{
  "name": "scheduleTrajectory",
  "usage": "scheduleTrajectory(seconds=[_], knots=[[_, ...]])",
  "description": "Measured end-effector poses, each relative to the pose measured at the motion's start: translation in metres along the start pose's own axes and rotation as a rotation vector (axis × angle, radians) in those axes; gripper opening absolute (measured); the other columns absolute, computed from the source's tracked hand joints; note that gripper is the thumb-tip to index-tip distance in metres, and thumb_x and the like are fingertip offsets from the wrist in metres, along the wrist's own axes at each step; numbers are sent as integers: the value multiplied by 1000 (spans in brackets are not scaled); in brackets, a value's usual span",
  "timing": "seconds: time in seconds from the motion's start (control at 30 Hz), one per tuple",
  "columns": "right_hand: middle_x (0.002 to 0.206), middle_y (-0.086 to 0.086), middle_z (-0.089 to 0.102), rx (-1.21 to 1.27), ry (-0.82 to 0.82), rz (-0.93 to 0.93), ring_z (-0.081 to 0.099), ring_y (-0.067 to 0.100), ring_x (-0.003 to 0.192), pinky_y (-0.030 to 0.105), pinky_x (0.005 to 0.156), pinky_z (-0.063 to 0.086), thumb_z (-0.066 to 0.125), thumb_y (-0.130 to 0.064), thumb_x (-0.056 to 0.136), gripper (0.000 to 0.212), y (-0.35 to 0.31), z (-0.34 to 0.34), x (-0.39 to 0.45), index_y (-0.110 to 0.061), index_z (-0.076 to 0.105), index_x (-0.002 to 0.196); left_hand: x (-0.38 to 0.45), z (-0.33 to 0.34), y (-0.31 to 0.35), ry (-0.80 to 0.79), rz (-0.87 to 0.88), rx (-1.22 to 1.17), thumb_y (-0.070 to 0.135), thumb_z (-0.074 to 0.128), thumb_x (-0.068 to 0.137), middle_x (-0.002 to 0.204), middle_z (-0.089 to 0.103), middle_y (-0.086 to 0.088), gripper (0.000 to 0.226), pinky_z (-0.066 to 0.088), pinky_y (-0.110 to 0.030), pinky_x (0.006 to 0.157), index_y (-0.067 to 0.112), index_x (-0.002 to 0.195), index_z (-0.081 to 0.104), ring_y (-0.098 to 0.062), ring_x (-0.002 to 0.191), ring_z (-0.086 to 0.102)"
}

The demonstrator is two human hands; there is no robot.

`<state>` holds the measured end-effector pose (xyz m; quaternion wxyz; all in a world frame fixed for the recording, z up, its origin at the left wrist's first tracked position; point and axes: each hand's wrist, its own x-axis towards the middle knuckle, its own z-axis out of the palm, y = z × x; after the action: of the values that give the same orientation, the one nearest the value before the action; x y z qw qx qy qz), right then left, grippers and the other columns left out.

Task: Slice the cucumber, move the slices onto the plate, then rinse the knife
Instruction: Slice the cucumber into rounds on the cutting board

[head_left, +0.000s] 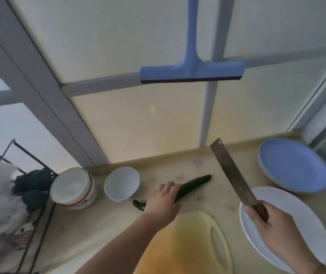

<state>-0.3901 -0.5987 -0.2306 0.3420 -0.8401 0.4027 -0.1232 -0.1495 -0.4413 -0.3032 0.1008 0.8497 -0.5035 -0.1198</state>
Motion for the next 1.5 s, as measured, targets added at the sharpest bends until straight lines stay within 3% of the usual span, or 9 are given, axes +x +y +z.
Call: scheduleTrajectory(seconds=[0.13,0.23,0.4,0.63,0.77,0.9,1.13,1.33,1.5], knots=[[47,2,45,9,-46,64,53,11,53,24,50,38,60,-36,91,39,22,4,4,-16,49,60,18,26,2,-51,-81,19,37,49,103,154,37,6,59,43,-38,103,32,157,26,-22,132,42],[47,1,43,-3,-40,78,49,11,49,22,49,37,57,-38,91,43,29,2,1,-8,48,62,19,33,1,-29,-108,-1,28,48,103,152,42,5,58,45,-37,99,32,157,27,-23,127,47],[50,6,44,-4,-44,125,43,12,43,27,47,32,58,-38,92,44,28,-3,-2,-4,48,64,16,32,-1,51,-44,-120,15,48,103,148,49,3,54,41,-36,102,27,155,36,-22,122,48],[55,22,46,49,3,136,44,24,46,33,51,36,58,-39,91,49,27,2,-13,1,45,66,-74,26,6,190,229,-158,11,75,86,126,65,4,58,59,-39,72,25,139,55,-22,95,63],[49,13,50,41,-24,82,51,28,48,34,51,36,60,-32,92,43,15,13,-23,-6,47,61,-140,40,-16,193,184,-127,10,86,72,121,68,5,67,60,-33,67,27,131,61,-21,89,67],[51,14,56,53,-81,53,53,23,46,33,50,37,59,-35,91,40,0,30,-38,-9,52,61,-185,57,-47,121,87,-79,16,85,68,122,64,9,73,59,-27,66,31,134,57,-16,92,68],[45,0,46,20,-155,43,47,11,44,27,48,36,61,-35,90,42,-10,60,-60,-7,51,61,-192,73,-45,99,17,12,20,79,66,123,61,3,72,59,-33,74,29,133,53,-21,98,66],[43,-6,39,32,-172,89,39,10,43,29,49,32,61,-35,90,46,-2,64,-71,-7,43,59,-189,68,-40,137,25,-9,39,66,82,124,61,5,49,58,-34,83,27,128,55,-20,105,63],[46,-5,35,29,-199,171,36,10,44,29,50,31,63,-34,90,45,11,66,-83,-9,43,58,-179,69,-37,125,10,-47,37,51,86,121,59,10,43,58,-28,74,29,128,52,-15,97,64]])
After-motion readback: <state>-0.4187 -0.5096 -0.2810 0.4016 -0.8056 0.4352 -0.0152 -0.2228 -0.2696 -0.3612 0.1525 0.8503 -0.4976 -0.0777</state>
